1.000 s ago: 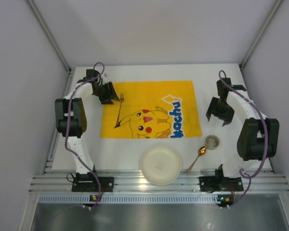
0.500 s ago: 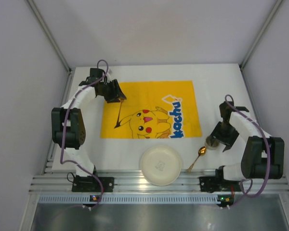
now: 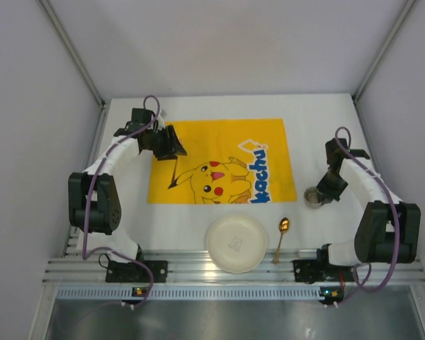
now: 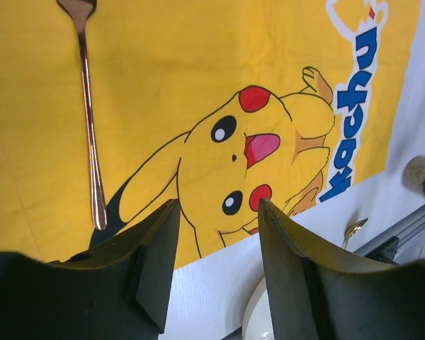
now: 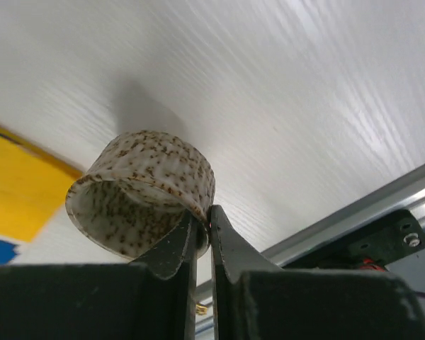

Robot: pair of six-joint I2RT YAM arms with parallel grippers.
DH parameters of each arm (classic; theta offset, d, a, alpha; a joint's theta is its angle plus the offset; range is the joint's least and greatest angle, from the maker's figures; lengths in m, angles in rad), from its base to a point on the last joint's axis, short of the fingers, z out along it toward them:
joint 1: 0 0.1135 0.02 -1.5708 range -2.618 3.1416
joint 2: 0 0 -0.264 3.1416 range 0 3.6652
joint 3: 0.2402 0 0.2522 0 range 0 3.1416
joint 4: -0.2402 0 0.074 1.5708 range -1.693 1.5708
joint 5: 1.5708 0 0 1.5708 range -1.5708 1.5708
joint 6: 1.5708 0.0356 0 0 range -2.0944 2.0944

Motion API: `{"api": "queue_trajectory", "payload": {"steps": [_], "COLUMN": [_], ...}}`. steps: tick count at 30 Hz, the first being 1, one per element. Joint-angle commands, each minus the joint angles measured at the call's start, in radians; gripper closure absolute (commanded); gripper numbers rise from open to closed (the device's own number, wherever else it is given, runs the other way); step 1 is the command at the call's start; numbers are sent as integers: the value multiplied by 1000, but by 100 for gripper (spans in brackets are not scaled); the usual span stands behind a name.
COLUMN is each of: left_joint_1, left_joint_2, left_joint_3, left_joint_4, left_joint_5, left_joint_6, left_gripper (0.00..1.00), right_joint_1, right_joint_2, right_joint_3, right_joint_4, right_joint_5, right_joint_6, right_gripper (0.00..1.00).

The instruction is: Set the dinner table for one person

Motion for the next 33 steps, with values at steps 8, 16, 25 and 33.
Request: {"api": "queue_trajectory", "payload": {"steps": [8,16,25,33], "left_joint_1": [-37,-51,-59,-59], "left_joint_2": [-133,-229,-342,-405], "left_joint_3": [-62,-111,-182,-228], "left_joint_4": [-16,-50,-104,-142], "left_joint_5": [-26,-57,-92,-95], "left_joint_6": [-7,-25,-42,-36], "left_gripper": [47,47,47,46], "right_joint_1": [162,248,255,254], "right_joint_2": [355,930,1131,1121], "right_joint_3": [722,1532,1640,1623], "right_joint_4": [31,-223,-131,-118], "right_joint_5": [13,53,-36,-57], "right_joint_6": [-30,-50,8,11], "right_gripper": [100,100,100,17]}}
